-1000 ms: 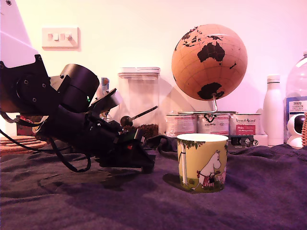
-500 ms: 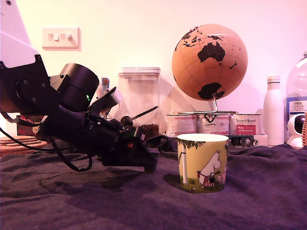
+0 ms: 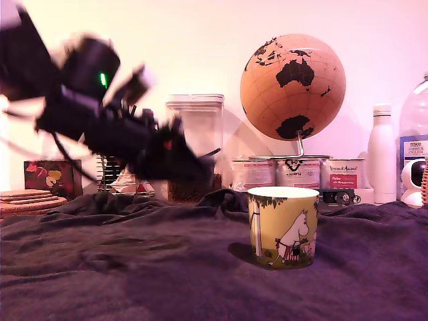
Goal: Pick up the coffee capsules on the table and drop them inside the coffee cup
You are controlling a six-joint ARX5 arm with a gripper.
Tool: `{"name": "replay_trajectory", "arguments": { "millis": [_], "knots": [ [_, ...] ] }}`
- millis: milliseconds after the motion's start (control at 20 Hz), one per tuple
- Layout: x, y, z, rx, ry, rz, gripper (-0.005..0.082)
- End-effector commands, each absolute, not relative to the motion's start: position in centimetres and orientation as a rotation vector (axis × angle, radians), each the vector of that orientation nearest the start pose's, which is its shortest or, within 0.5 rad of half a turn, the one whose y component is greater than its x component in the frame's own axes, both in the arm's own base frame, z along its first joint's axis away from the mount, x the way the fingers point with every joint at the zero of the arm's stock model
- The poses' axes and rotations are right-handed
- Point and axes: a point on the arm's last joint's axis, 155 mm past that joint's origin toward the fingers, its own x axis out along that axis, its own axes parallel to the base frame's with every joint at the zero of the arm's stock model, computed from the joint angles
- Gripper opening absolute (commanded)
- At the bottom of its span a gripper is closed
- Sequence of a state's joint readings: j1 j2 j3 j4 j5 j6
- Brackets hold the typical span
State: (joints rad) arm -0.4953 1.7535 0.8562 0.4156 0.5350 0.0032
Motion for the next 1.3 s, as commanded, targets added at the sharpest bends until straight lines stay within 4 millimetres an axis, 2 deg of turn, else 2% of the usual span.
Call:
{"name": "replay_trajectory", "arguments": {
  "millis": [0,250,900,1050,1250],
  "knots": [
    [36.0,-31.0,10.9,0.004,0.497,-1.035,0.0178],
    [34.2,-32.2,13.8,0.026,0.443,-1.082,0.0178],
    [29.3,-37.6,15.7,0.055,0.353,-1.242,0.0178],
    [28.9,-38.0,15.8,0.063,0.342,-1.254,0.0178],
    [29.2,-37.9,15.8,0.067,0.341,-1.231,0.0178]
  ]
}}
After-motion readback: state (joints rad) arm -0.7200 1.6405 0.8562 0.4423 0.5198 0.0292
